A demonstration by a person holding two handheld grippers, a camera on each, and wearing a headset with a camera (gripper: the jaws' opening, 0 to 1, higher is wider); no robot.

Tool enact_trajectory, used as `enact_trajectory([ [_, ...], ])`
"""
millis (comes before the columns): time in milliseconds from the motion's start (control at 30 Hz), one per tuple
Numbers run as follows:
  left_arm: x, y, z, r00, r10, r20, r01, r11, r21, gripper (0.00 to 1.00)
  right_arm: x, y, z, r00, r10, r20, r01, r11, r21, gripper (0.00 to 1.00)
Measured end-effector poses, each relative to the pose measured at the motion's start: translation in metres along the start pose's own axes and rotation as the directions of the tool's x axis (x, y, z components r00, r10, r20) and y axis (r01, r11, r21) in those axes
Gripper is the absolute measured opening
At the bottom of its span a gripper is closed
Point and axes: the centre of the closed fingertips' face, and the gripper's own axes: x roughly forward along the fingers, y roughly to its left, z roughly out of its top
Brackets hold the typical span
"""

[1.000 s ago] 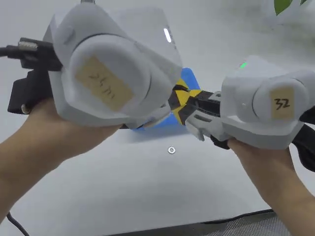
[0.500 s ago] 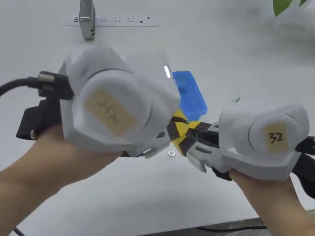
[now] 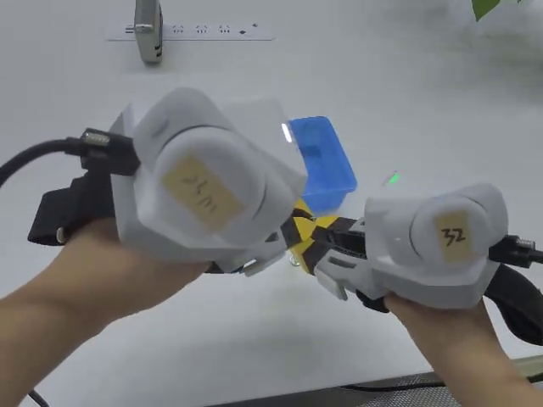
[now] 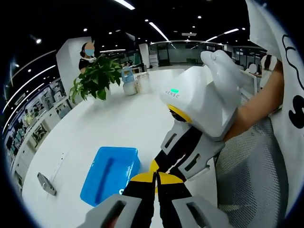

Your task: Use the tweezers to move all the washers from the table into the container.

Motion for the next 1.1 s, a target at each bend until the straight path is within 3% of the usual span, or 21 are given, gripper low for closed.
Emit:
enact_trajectory([
  [100,0.001,0.000,-0.005,0.9999,0.001,-0.017,-0.001,1.000,0.001,0.00,0.004,0.001,-0.003,1.0000,0.003,-0.009,-0.003,1.000,0.002,0.07],
  [300,0.000,0.002,-0.003,1.0000,0.003,-0.003,-0.003,1.000,-0.025,0.00,0.004,0.001,-0.002,1.0000,-0.004,-0.004,0.004,0.999,-0.036,0.06],
  [600,0.002,0.000,0.000,1.0000,-0.005,-0.008,0.005,1.000,-0.003,0.00,0.003,0.000,-0.003,0.9998,-0.011,-0.017,0.010,0.998,-0.065,0.03],
  [700,0.003,-0.007,0.001,0.9996,-0.019,-0.021,0.020,1.000,0.021,0.00,0.002,0.001,-0.004,0.9990,-0.031,-0.031,0.027,0.993,-0.111,0.03],
  [733,0.002,-0.007,0.001,0.9995,-0.011,-0.031,0.013,0.998,0.062,0.00,0.001,0.001,-0.004,0.9988,-0.035,-0.035,0.030,0.992,-0.120,0.03],
  [933,-0.007,-0.002,0.018,1.0000,0.004,0.005,-0.005,0.998,0.065,0.00,-0.011,-0.003,0.013,0.9990,-0.045,-0.002,0.045,0.991,-0.130,0.03],
  [1100,-0.019,0.010,0.042,0.9961,0.050,0.073,-0.055,0.995,0.077,0.00,-0.023,-0.012,0.039,0.9967,-0.064,0.050,0.070,0.988,-0.138,0.03],
])
